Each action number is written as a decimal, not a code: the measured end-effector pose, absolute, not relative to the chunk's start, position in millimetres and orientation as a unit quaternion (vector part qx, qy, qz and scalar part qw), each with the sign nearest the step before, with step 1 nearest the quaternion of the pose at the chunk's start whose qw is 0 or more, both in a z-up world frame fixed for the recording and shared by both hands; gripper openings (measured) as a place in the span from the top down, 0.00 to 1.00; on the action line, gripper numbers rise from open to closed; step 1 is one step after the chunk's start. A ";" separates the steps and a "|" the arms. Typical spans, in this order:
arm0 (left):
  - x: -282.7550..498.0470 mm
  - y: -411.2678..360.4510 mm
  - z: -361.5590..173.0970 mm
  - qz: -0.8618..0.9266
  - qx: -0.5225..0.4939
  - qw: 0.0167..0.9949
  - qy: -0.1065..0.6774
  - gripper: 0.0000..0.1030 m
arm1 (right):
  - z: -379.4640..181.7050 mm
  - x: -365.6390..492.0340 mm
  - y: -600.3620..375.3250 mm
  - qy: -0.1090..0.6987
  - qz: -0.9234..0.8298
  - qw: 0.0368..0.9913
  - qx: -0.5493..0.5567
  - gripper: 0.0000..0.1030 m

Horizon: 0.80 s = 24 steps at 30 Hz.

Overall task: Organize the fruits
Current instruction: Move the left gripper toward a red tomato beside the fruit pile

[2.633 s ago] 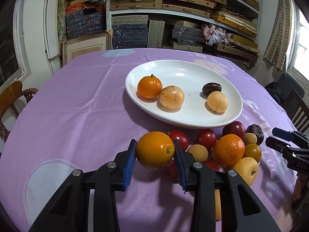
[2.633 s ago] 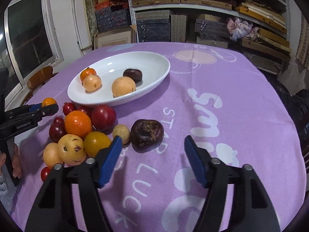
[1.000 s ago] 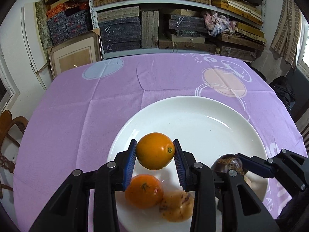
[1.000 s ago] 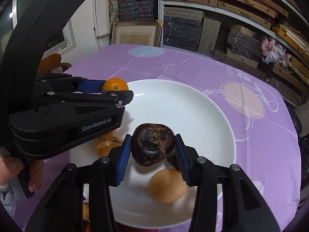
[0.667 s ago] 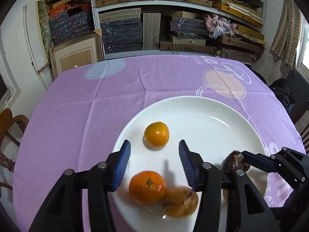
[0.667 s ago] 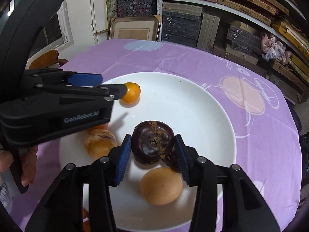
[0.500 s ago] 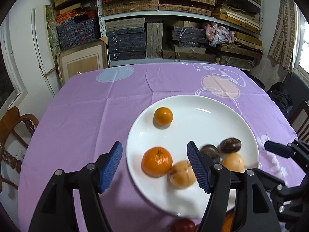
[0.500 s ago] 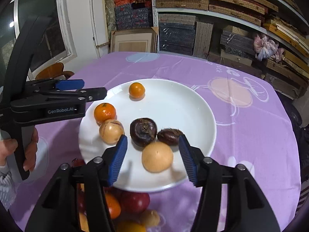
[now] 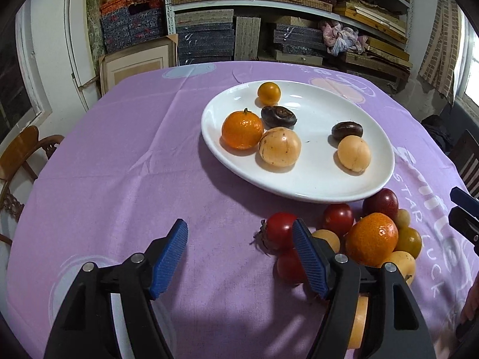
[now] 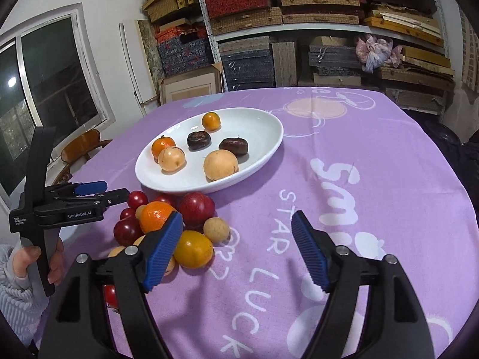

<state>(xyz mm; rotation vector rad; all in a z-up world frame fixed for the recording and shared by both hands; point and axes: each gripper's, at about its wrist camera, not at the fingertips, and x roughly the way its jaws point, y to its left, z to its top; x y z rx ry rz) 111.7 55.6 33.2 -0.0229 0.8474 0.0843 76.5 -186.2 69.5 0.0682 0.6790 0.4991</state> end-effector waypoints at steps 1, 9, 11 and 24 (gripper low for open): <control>112.8 55.4 33.2 0.043 -0.012 0.912 0.408 0.29 | 68.9 77.5 -186.8 0.331 0.244 0.911 0.037 0.29; 115.8 36.6 26.9 0.023 0.012 0.911 0.412 0.28 | 67.5 84.3 -191.5 0.340 0.242 0.907 0.049 0.25; 116.3 36.7 24.8 0.029 0.012 0.913 0.407 0.23 | 67.9 82.8 -190.3 0.340 0.244 0.907 0.047 0.25; 108.9 73.0 19.7 0.072 -0.001 0.907 0.415 0.13 | 67.1 84.1 -189.0 0.343 0.242 0.907 0.045 0.22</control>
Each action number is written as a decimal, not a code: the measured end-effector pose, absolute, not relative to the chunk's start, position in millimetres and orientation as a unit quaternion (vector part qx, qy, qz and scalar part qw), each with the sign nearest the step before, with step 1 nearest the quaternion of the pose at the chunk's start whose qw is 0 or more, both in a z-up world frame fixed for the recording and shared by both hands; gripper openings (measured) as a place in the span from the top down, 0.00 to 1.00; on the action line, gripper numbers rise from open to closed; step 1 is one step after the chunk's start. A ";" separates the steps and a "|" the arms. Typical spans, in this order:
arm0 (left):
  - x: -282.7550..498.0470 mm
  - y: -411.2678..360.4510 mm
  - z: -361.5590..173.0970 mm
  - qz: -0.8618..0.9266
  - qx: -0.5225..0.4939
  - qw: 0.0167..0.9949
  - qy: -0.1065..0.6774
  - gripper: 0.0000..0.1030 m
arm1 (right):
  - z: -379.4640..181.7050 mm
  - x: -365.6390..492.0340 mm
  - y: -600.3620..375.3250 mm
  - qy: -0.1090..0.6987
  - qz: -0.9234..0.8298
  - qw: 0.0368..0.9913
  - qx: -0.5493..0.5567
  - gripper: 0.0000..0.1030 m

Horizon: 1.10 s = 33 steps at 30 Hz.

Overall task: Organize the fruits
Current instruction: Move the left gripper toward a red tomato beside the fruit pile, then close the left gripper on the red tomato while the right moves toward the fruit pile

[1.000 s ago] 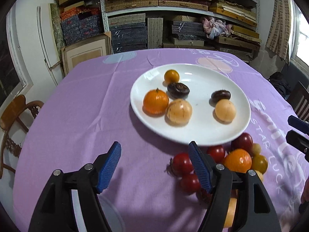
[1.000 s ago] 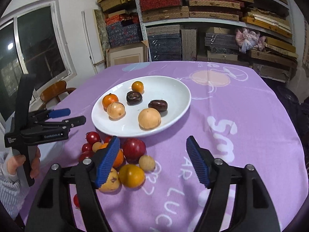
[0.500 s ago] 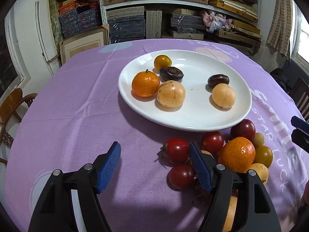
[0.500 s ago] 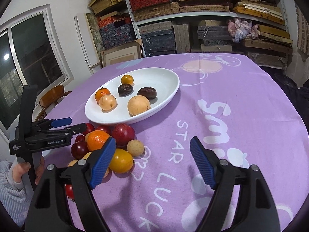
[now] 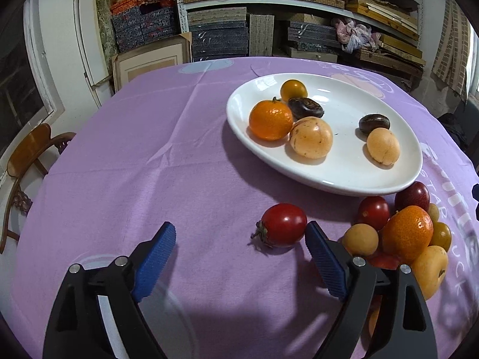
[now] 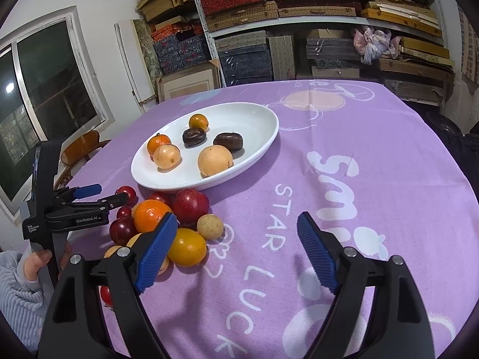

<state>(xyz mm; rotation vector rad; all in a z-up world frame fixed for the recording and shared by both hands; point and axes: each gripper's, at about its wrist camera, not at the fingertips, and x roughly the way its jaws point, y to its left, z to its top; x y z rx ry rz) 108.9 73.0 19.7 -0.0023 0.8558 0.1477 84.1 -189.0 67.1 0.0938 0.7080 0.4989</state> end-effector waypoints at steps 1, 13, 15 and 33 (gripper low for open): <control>106.7 76.4 18.9 0.075 0.001 0.905 0.419 0.13 | 66.9 84.1 -188.9 0.343 0.242 0.907 0.045 0.22; 116.5 76.9 15.9 0.048 -0.025 0.905 0.422 0.13 | 62.0 84.9 -184.6 0.353 0.243 0.903 0.041 0.21; 121.9 72.1 15.1 0.044 -0.025 0.905 0.423 0.13 | 61.3 85.6 -186.1 0.354 0.243 0.902 0.045 0.21; 122.4 75.8 12.6 0.057 -0.012 0.903 0.426 0.50 | 60.7 82.7 -185.2 0.352 0.238 0.905 0.039 0.12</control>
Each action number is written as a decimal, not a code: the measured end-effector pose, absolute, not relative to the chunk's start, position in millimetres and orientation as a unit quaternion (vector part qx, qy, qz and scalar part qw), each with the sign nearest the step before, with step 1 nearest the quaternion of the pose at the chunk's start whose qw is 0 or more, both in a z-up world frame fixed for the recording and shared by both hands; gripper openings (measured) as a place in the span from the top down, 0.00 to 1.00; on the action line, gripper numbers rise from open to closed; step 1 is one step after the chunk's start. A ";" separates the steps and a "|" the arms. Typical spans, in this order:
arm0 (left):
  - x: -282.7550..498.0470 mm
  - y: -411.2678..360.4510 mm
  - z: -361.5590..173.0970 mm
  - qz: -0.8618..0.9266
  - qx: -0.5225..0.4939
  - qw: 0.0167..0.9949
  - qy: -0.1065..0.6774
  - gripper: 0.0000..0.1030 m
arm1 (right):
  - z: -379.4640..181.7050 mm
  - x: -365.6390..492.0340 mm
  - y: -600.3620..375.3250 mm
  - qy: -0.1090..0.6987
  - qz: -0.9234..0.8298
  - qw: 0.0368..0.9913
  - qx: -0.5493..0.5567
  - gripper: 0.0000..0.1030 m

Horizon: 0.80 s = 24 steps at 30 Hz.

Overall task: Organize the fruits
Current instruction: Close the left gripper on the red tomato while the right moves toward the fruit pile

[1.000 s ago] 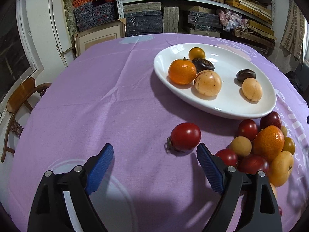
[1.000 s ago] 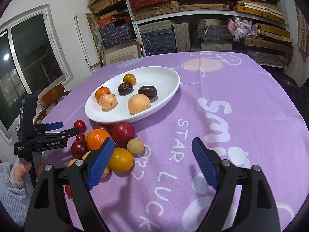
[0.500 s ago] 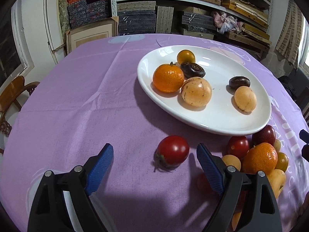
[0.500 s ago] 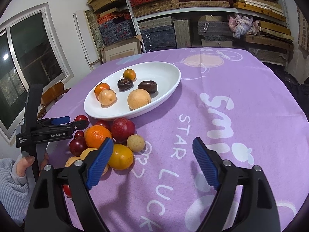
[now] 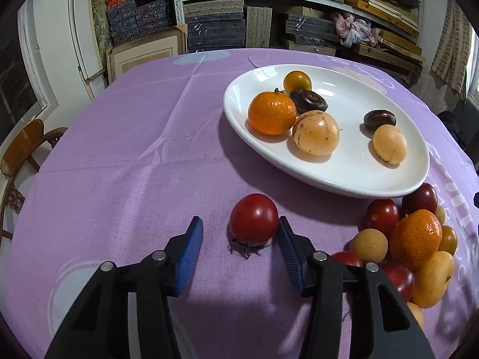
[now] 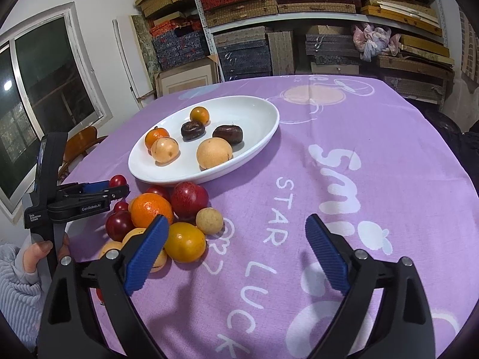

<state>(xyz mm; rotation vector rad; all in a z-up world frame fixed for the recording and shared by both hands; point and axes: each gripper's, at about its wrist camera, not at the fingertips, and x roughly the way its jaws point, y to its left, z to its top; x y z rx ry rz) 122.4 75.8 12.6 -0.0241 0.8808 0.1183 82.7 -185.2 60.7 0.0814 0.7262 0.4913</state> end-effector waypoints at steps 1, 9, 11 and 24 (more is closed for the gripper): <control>122.1 78.0 13.4 0.055 -0.018 0.904 0.423 0.50 | 60.8 82.4 -184.9 0.351 0.238 0.905 0.039 0.12; 136.3 87.8 14.7 0.049 -0.043 0.906 0.419 0.46 | 60.3 81.6 -180.0 0.353 0.243 0.903 0.032 0.12; 140.7 86.7 16.5 0.048 -0.038 0.908 0.414 0.38 | 59.4 81.5 -179.0 0.354 0.243 0.902 0.031 0.12; 135.1 94.3 20.3 0.041 -0.051 0.915 0.399 0.64 | 58.5 79.2 -174.6 0.353 0.249 0.902 0.015 0.12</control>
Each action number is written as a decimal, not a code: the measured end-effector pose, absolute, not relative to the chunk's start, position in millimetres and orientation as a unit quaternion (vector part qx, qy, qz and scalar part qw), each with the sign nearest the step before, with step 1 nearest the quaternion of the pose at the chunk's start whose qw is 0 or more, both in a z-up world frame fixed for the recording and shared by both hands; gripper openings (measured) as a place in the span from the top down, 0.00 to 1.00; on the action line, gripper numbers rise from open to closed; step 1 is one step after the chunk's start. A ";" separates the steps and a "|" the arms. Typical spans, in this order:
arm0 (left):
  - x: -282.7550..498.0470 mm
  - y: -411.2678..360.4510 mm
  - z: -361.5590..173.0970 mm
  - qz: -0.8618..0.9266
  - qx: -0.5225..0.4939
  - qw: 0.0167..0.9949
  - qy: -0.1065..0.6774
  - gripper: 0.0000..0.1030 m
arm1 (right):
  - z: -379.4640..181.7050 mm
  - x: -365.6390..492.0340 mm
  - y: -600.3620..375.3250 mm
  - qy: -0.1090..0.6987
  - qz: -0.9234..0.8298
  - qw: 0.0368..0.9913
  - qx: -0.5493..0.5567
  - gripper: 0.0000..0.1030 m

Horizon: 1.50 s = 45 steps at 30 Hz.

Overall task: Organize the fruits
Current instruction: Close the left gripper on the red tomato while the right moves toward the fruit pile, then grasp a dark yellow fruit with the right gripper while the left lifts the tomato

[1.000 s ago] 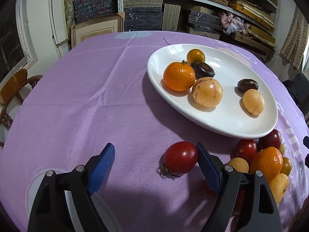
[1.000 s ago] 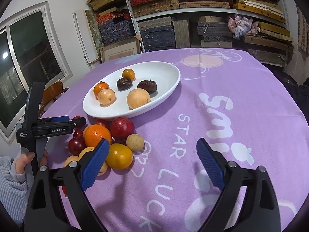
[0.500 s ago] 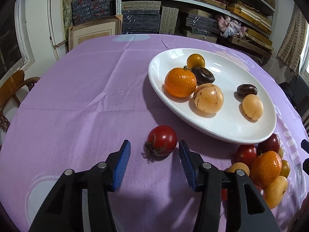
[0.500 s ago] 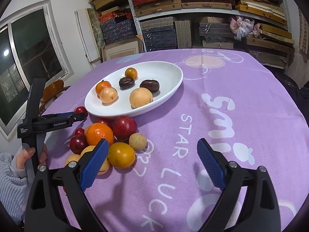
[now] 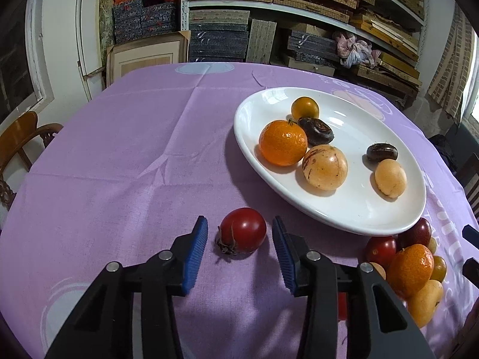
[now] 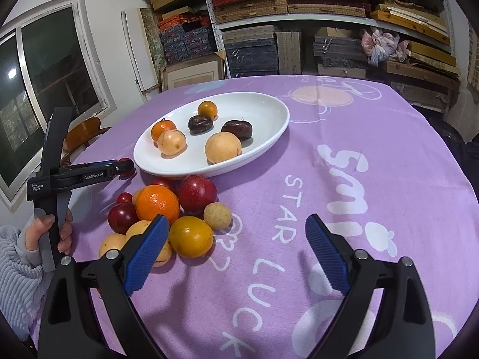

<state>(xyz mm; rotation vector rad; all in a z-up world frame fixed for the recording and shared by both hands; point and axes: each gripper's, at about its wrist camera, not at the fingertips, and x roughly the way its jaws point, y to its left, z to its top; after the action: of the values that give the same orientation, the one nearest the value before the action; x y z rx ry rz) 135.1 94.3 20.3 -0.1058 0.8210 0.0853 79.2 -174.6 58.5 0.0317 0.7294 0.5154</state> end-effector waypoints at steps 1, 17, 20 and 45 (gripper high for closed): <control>135.3 94.5 20.0 0.039 -0.052 0.914 0.400 0.69 | 58.3 79.0 -173.9 0.353 0.250 0.901 0.014 0.12; 123.6 91.7 18.9 0.040 -0.042 0.913 0.404 0.69 | 42.2 78.9 -140.1 0.388 0.291 0.873 -0.048 0.46; 125.3 94.0 17.1 0.039 -0.048 0.910 0.409 0.69 | 41.1 86.5 -131.3 0.392 0.293 0.871 -0.050 0.49; 121.7 93.5 17.2 0.034 -0.051 0.913 0.403 0.72 | 38.2 74.3 -129.0 0.410 0.315 0.855 -0.036 0.63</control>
<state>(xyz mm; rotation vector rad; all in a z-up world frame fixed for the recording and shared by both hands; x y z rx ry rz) 121.7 93.5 17.2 -0.1060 0.8306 0.0710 74.3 -129.0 38.2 -0.0762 0.8624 0.6617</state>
